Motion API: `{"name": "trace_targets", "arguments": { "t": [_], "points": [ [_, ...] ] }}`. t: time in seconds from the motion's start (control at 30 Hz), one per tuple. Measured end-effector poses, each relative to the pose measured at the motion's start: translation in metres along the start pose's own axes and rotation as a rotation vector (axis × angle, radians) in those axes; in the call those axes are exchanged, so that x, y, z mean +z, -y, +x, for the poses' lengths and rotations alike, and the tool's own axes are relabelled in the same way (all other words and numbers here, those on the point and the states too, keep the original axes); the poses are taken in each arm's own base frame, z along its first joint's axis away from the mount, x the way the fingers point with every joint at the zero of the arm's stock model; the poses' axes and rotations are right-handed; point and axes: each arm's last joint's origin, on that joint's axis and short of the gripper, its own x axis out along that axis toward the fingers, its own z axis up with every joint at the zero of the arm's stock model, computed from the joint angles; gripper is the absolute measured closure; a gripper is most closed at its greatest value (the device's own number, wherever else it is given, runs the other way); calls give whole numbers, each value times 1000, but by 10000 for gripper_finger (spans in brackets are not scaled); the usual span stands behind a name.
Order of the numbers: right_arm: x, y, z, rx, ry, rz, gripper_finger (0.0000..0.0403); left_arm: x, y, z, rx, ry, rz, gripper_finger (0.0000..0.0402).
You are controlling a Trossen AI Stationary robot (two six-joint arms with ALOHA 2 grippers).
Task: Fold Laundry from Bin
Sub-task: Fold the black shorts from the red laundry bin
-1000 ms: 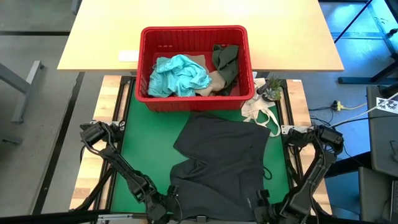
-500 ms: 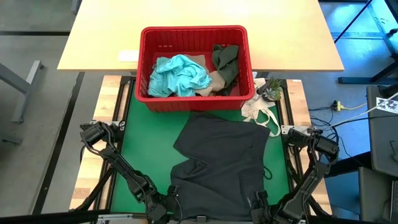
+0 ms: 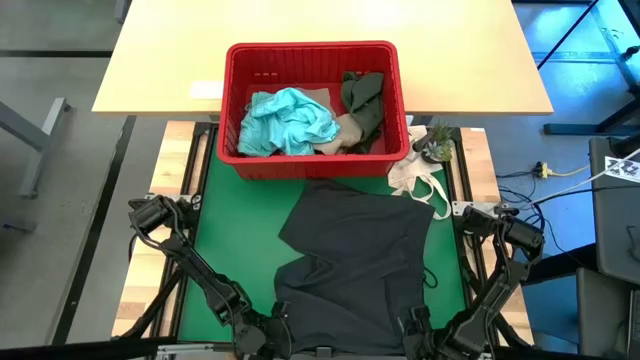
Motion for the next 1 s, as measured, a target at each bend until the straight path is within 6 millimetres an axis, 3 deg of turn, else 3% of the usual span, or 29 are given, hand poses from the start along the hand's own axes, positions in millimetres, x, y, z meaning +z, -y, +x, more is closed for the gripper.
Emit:
{"name": "trace_targets", "arguments": {
  "t": [0.6, 0.8, 1.0],
  "points": [
    [0, 0, 1, 2, -4, 0, 217, -30, -11, 24, 62, -88, 25, 192],
    [-1, 1, 1, -3, -7, 0, 268, -32, -13, 24, 84, -111, 32, 206],
    [0, 1, 1, -13, 1, 0, 337, -32, -14, 24, 107, -109, 35, 265]
  ]
}}
